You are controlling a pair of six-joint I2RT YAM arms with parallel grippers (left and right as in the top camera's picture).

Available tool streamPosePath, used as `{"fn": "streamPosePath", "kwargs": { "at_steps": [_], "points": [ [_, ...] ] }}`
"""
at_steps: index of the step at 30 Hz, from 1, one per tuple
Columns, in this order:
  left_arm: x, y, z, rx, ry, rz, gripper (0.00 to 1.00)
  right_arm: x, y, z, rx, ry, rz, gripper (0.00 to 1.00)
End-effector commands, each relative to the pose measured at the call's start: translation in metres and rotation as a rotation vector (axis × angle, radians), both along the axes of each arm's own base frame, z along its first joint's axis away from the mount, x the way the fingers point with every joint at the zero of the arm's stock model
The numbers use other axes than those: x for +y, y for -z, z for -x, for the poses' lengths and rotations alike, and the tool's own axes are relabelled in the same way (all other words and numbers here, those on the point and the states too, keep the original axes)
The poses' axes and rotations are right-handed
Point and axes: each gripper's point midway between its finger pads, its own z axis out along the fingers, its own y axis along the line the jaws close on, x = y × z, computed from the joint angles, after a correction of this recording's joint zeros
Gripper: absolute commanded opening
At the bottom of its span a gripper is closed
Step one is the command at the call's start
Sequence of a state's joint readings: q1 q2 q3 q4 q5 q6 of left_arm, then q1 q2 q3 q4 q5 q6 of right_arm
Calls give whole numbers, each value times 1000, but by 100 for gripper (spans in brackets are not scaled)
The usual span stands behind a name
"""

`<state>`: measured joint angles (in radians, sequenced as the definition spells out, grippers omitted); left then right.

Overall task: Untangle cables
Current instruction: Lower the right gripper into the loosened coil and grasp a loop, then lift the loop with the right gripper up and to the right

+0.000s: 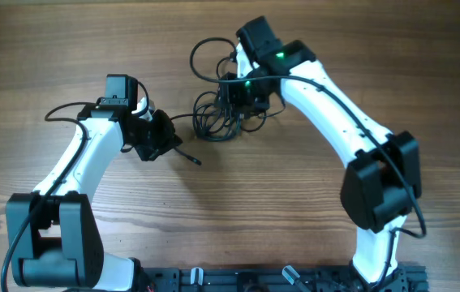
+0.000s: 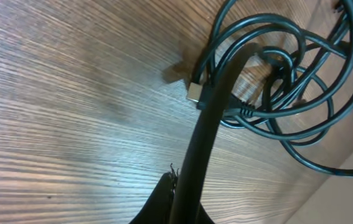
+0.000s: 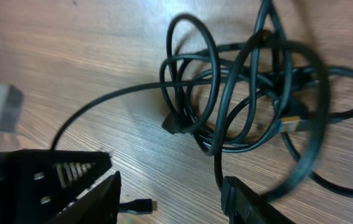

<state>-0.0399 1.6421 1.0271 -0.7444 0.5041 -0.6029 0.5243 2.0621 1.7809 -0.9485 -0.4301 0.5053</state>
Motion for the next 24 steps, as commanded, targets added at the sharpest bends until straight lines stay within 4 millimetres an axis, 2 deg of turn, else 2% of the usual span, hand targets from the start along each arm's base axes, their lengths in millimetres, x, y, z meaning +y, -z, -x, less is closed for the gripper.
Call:
{"fn": "streamPosePath", "kwargs": {
  "at_steps": [1, 5, 10, 19, 24],
  "points": [
    [5, 3, -1, -7, 15, -28, 4, 19, 8, 7, 9, -34, -14, 53],
    [5, 3, -1, -8, 16, -28, 4, 22, 18, 7, -2, -20, 33, 50],
    [5, 3, 2, 2, 17, -28, 4, 19, 50, 7, 56, 45, 99, 46],
    [5, 4, 4, 14, 17, -29, 4, 26, 93, -9, 49, 65, 115, 47],
    [5, 4, 6, 21, 18, -29, 4, 18, 111, -11, 67, 93, 159, 47]
  ]
}}
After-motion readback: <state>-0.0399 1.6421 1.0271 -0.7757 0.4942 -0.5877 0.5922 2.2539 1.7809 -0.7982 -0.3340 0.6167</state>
